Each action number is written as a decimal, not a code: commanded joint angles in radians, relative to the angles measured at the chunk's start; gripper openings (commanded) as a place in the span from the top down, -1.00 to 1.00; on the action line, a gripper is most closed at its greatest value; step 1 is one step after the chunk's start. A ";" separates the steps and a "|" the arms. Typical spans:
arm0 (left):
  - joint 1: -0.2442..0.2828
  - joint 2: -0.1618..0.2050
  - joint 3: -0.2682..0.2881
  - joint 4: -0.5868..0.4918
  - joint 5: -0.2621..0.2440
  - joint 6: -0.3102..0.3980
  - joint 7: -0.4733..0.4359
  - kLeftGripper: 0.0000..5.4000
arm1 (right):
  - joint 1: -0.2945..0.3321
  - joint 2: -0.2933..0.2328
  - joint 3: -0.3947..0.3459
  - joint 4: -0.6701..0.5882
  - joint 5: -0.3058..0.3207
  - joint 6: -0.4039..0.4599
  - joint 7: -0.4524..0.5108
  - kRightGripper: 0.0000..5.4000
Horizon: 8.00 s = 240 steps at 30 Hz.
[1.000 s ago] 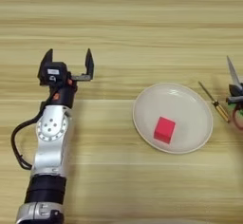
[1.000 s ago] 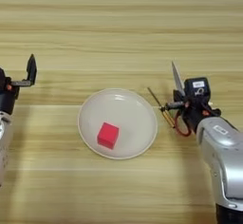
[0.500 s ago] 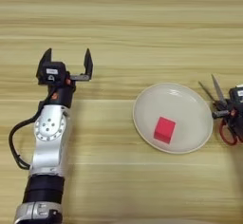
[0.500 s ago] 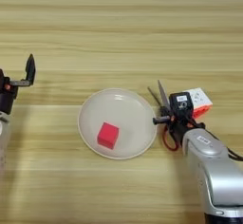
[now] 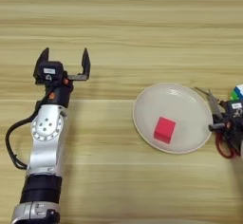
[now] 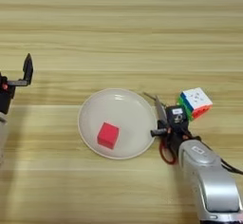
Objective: Move the objects on the table
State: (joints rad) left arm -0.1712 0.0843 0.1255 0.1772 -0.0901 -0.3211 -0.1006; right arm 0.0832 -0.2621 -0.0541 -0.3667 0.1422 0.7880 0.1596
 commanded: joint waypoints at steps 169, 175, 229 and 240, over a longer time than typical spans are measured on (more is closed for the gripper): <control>0.003 -0.039 -0.034 0.013 0.014 -0.018 0.045 -1.00 | -0.310 -0.134 0.253 0.311 -0.007 -0.343 0.470 0.13; 0.003 -0.037 -0.033 0.012 0.014 -0.017 0.044 -1.00 | -0.318 -0.124 0.259 0.365 -0.030 -0.358 0.459 0.13; 0.006 -0.045 -0.039 0.028 0.019 -0.026 0.054 -1.00 | -0.632 -0.066 0.066 0.740 0.215 -0.026 0.592 -0.98; 0.006 -0.047 -0.038 0.027 0.018 -0.028 0.055 -1.00 | -0.594 -0.082 0.126 0.757 0.194 0.018 0.643 -0.98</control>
State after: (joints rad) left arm -0.1686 0.0432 0.0922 0.2073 -0.0797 -0.3398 -0.0508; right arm -0.5189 -0.3336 0.0571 0.3802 0.3482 0.7981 0.7955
